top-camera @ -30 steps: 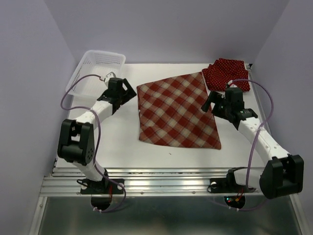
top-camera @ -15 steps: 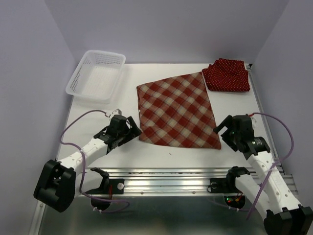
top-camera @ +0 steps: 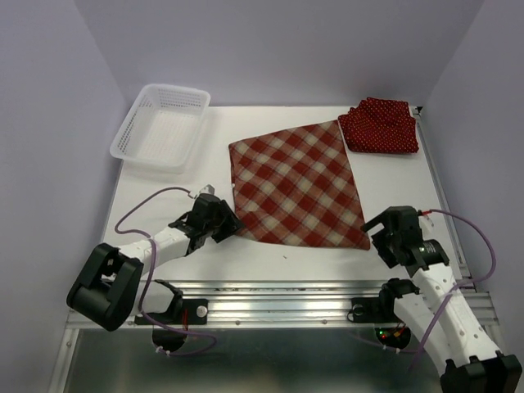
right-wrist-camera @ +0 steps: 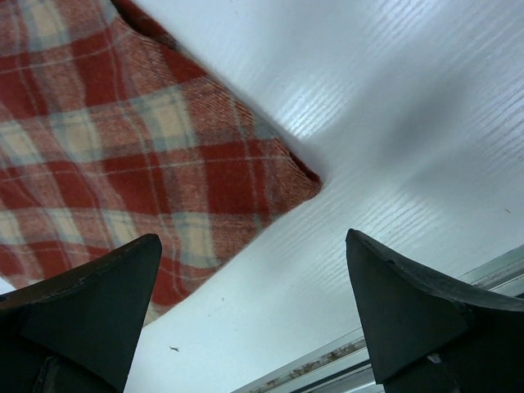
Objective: Fold and stack the skirts
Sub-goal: Fold the skirt
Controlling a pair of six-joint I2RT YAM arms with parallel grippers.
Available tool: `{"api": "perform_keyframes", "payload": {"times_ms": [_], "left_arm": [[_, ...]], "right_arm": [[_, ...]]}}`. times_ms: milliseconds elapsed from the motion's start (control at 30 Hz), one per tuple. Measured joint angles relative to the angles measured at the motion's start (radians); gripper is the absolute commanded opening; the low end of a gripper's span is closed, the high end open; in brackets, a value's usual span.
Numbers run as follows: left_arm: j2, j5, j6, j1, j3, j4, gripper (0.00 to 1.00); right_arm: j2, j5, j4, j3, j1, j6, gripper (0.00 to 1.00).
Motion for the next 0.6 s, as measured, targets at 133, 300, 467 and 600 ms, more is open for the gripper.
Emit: {"api": "perform_keyframes", "payload": {"times_ms": [133, 300, 467, 600], "left_arm": [[0.019, 0.006, -0.013, -0.014, -0.013, 0.006, 0.00], [0.026, 0.007, -0.019, -0.019, -0.020, 0.011, 0.00], [0.026, 0.003, -0.022, -0.019, -0.017, 0.006, 0.00], [0.023, 0.004, -0.022, -0.019, -0.016, 0.000, 0.00]], "right_arm": [[0.085, -0.008, 0.025, -0.018, 0.000, 0.021, 1.00], [0.151, -0.031, 0.048, -0.076, 0.000, 0.055, 1.00], [0.151, -0.031, 0.072, -0.083, 0.000, 0.072, 0.87], [0.160, -0.031, 0.122, -0.103, 0.000, 0.079, 0.66]]}}
